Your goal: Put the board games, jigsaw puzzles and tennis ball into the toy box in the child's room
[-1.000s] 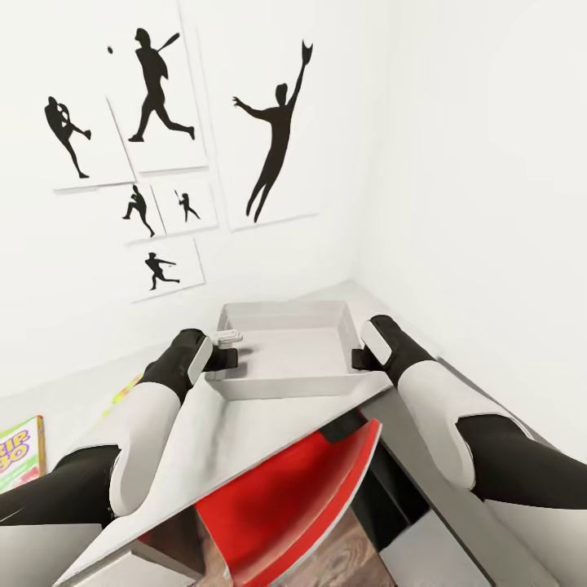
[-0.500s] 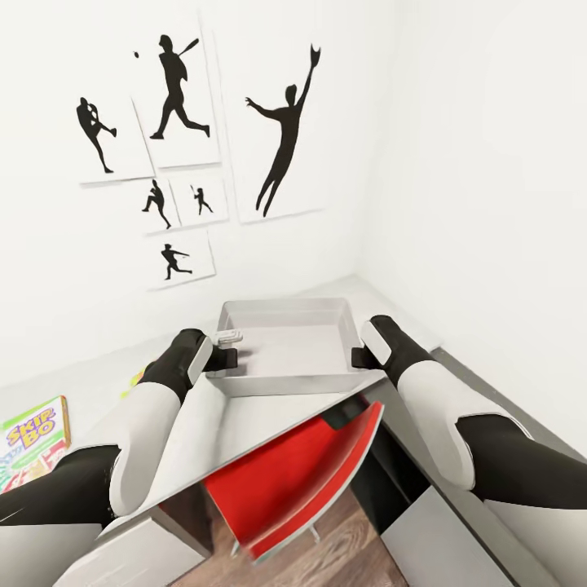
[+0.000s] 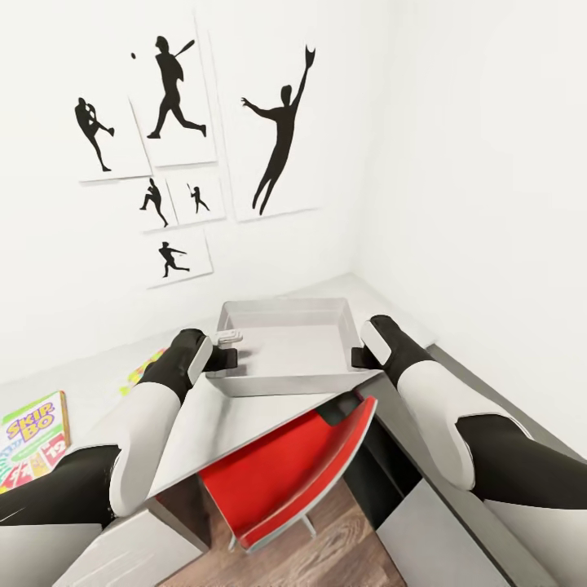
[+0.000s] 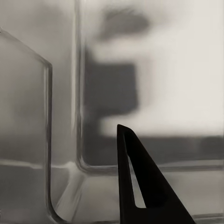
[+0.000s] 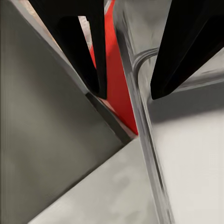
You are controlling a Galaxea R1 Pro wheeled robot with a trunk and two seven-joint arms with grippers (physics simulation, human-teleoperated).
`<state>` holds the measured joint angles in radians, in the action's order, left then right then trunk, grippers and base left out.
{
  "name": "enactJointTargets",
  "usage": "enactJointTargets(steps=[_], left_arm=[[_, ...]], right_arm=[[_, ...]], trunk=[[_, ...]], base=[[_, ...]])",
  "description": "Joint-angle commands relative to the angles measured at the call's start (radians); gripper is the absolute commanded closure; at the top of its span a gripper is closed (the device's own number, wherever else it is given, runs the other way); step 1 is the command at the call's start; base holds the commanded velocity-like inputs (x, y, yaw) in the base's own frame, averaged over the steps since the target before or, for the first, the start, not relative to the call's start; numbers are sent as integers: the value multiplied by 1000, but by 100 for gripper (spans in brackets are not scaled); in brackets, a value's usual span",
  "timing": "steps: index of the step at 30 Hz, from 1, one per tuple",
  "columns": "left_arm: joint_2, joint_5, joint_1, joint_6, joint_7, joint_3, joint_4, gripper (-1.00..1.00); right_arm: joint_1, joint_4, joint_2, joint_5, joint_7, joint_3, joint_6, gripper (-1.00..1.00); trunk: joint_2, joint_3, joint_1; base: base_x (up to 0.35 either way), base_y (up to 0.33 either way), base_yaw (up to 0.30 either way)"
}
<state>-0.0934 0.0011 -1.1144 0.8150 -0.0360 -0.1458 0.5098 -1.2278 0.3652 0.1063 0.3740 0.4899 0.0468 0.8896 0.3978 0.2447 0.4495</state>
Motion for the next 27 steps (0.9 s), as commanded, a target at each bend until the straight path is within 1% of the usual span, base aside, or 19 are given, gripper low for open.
enactJointTargets(steps=[1, 14, 24, 27], left_arm=[[-2, 14, -1, 4, -2, -7, 1, 100], [-2, 15, -1, 4, -2, -6, 1, 100], [-2, 14, -1, 4, -2, -6, 1, 100], [-2, 14, -1, 4, -2, -6, 1, 100]], right_arm=[[-1, 1, 0, 33, 6, 1, -4, 100], [-1, 1, 1, 33, 7, 1, -4, 100], [-1, 1, 1, 33, 6, 1, -4, 100], [-1, 1, 1, 33, 7, 1, -4, 100]], trunk=[[2, 2, 1], [2, 2, 1], [2, 2, 1], [2, 2, 1]], base=[[-16, -34, 0], [-3, -6, 8], [-44, -52, 21], [-3, -4, 162]])
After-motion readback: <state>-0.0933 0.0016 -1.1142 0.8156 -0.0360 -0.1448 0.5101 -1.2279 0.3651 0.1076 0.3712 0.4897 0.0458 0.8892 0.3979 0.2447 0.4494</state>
